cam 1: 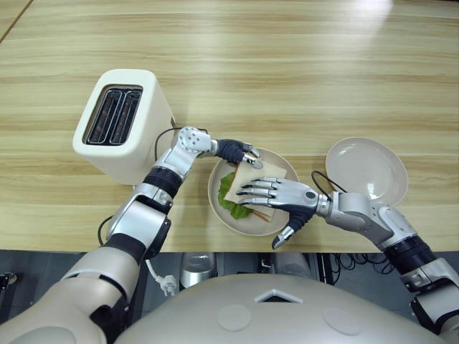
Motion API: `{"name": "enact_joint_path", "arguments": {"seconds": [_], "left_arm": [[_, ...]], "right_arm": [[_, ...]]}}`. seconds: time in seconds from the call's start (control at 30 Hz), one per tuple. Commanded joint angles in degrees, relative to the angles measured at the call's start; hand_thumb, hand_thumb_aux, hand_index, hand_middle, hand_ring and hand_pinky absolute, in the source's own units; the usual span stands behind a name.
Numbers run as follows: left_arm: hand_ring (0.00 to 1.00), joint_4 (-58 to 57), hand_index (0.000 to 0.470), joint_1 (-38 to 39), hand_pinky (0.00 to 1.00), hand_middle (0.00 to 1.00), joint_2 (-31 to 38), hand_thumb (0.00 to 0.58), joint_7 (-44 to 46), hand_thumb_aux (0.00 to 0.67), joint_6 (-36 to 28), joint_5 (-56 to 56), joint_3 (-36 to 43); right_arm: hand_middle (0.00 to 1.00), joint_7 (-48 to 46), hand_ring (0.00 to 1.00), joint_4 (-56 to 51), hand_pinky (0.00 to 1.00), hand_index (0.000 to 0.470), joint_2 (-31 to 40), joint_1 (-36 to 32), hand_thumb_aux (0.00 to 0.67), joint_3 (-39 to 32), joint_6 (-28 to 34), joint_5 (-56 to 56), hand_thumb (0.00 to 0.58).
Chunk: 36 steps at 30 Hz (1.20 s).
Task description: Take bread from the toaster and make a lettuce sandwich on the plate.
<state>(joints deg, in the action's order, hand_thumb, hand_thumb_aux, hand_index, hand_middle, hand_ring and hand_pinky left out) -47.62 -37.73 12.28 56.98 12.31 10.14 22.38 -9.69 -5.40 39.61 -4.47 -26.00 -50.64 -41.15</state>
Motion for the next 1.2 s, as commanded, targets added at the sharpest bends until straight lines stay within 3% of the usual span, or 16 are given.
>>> {"name": "enact_joint_path", "arguments": {"seconds": [0.03, 0.23, 0.5, 0.67, 0.7, 0.73, 0.77, 0.8, 0.83, 0.87, 0.9, 1.03, 1.2], "left_arm": [[0.00, -1.8, 0.000, -1.5, 0.00, 0.00, -0.2, 0.000, -2.5, 0.000, 1.3, 0.9, -0.4], [0.00, -4.9, 0.000, -3.3, 0.00, 0.00, -0.5, 0.000, -9.5, 0.000, 3.8, 3.3, -0.8], [0.00, -2.9, 0.000, -5.7, 0.00, 0.00, 4.1, 0.000, -30.0, 0.000, 10.3, 15.8, 2.9], [0.00, 3.8, 0.000, -3.7, 0.00, 0.00, 8.1, 0.000, -41.2, 0.000, 9.9, 22.5, 3.3], [0.00, 7.0, 0.000, -2.0, 0.00, 0.00, 8.7, 0.000, -42.3, 0.000, 9.6, 22.4, 2.5], [0.00, 10.3, 0.000, -0.3, 0.00, 0.00, 9.1, 0.000, -43.1, 0.000, 9.2, 21.9, 1.6], [0.00, 14.0, 0.000, 1.7, 0.00, 0.00, 9.2, 0.000, -43.4, 0.000, 8.5, 20.5, 0.2], [0.18, 18.5, 0.004, 4.1, 0.18, 0.18, 9.2, 0.009, -42.8, 0.005, 7.3, 18.4, -1.4], [0.18, 23.3, 0.004, 6.6, 0.18, 0.18, 9.0, 0.009, -41.2, 0.005, 6.0, 15.3, -3.0], [1.00, 28.1, 0.343, 9.0, 1.00, 1.00, 8.5, 0.542, -39.4, 0.499, 4.4, 12.1, -4.5], [1.00, 33.5, 0.460, 11.5, 1.00, 1.00, 8.1, 0.580, -37.2, 0.670, 2.7, 8.4, -5.6], [1.00, 55.8, 0.460, 20.8, 1.00, 1.00, 7.3, 0.580, -32.5, 0.670, -5.5, -3.6, -10.0], [1.00, 70.4, 0.460, 28.6, 1.00, 1.00, 9.1, 0.580, -29.0, 0.670, -13.2, -11.0, -12.4]], "right_arm": [[0.00, -3.9, 0.00, -1.9, 0.00, 0.000, 1.0, 1.2, 0.000, -1.2, 2.2, -0.8, 0.000], [0.00, -5.9, 0.00, -2.0, 0.00, 0.000, 1.1, 1.4, 0.000, -1.5, 2.5, 1.3, 0.000], [0.00, -7.7, 0.00, -2.3, 0.00, 0.000, 0.4, 1.7, 0.000, -1.3, 2.1, 4.8, 0.000], [0.00, 0.0, 0.00, -3.2, 0.00, 0.000, -1.7, 0.5, 0.000, 2.2, 3.0, 0.5, 0.000], [0.00, 1.9, 0.00, -3.1, 0.00, 0.150, -2.5, 0.2, 0.218, 3.4, 2.7, 1.3, 0.316], [0.00, 2.9, 0.00, -3.0, 0.00, 0.150, -3.2, 0.2, 0.218, 4.2, 2.3, 2.8, 0.316], [1.00, 3.3, 1.00, -2.9, 1.00, 0.453, -3.7, 0.2, 0.659, 4.9, 1.6, 5.2, 0.580], [1.00, 2.6, 1.00, -2.7, 1.00, 0.460, -4.0, 0.4, 0.670, 5.2, 1.0, 8.6, 0.580], [1.00, 2.2, 1.00, -2.3, 1.00, 0.460, -4.2, 0.6, 0.670, 5.5, 0.2, 11.8, 0.580], [1.00, 1.6, 1.00, -1.8, 1.00, 0.460, -4.4, 0.9, 0.670, 5.7, -0.2, 15.3, 0.580], [1.00, 0.9, 1.00, -0.8, 1.00, 0.460, -4.6, 1.3, 0.670, 6.0, -0.4, 19.4, 0.580], [1.00, -0.2, 1.00, 5.1, 1.00, 0.460, -4.3, 1.6, 0.670, 10.0, -0.1, 35.7, 0.580], [1.00, -4.4, 1.00, 8.8, 1.00, 0.460, -2.1, 1.3, 0.670, 16.6, 4.2, 50.9, 0.580]]}}
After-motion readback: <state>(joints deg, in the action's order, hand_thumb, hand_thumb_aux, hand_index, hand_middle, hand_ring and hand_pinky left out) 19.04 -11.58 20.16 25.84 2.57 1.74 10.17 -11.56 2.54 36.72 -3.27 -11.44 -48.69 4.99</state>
